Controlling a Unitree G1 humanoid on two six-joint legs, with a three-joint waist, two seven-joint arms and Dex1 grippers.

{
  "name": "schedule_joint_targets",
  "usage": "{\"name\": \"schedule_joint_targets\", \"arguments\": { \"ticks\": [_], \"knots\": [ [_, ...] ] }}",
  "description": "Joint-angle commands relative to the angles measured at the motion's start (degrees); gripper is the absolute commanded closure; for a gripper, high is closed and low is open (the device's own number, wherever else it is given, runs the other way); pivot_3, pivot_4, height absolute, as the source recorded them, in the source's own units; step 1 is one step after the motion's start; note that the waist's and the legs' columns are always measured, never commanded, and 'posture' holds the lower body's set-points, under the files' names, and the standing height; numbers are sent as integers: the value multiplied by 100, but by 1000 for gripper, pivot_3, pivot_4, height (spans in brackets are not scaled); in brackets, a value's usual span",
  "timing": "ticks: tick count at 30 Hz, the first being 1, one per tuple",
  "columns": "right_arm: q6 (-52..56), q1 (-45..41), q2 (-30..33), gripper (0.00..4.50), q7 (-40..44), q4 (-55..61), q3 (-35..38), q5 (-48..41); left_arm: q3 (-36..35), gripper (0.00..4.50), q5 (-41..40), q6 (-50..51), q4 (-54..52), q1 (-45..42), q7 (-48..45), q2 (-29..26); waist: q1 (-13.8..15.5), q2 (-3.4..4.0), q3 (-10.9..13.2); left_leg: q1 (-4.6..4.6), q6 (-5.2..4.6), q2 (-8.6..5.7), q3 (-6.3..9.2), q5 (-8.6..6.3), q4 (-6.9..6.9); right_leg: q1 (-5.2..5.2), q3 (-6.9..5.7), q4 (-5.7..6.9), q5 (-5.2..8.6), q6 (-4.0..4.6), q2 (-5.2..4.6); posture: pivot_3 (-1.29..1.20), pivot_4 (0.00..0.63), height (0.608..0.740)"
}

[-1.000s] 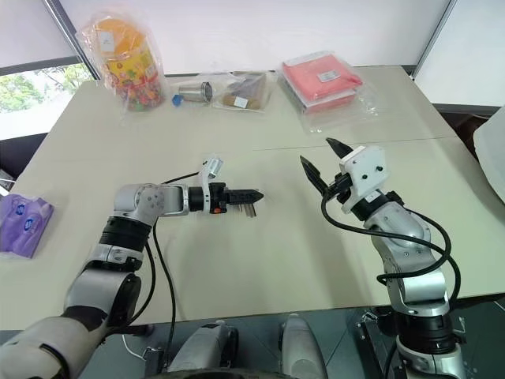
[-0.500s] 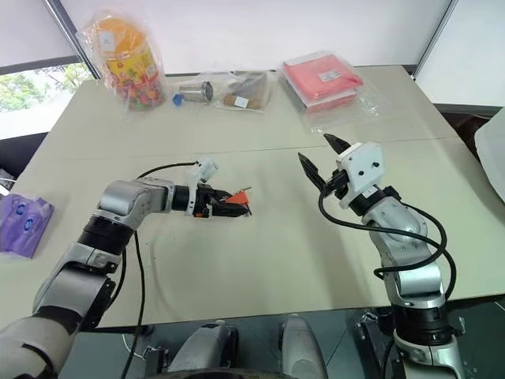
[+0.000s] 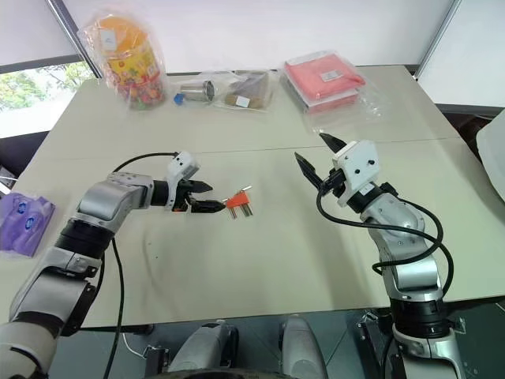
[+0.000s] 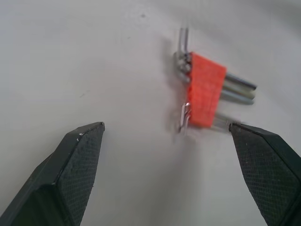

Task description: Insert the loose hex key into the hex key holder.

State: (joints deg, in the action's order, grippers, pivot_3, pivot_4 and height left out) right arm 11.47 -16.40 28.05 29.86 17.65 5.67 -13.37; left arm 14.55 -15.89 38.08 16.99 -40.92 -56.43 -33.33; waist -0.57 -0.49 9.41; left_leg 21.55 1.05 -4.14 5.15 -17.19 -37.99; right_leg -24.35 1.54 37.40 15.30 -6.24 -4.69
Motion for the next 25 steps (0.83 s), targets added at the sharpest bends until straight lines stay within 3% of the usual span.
{"name": "schedule_joint_targets", "arguments": {
  "ticks": [1,8,20,25],
  "knots": [
    [-195,-180,134,1396,184,-25,34,-4,-355,60,56,-399,-383,55,55,-119,-5,-1,1,0,0,0,0,0,0,0,-1,0,0,0,0,0,150,740],
    [-290,-392,837,1396,1263,-378,-122,-110,-1072,60,-273,-252,-1269,553,142,-383,-27,-1,2,2,-5,2,-1,-3,0,-2,-1,-2,0,0,1,0,150,740],
    [-277,-712,2629,1396,3658,-768,-548,-162,-2283,60,-783,37,-3402,1946,196,-1515,-13,-1,8,4,-14,5,-1,-8,0,4,-2,-17,0,0,-11,0,150,740],
    [-247,-1076,2811,1396,3969,-989,-614,-155,-2726,60,-1100,360,-3954,2348,398,-1662,-14,0,10,4,-15,9,-1,-9,0,4,-1,-18,0,0,-14,0,150,740]
  ]
}}
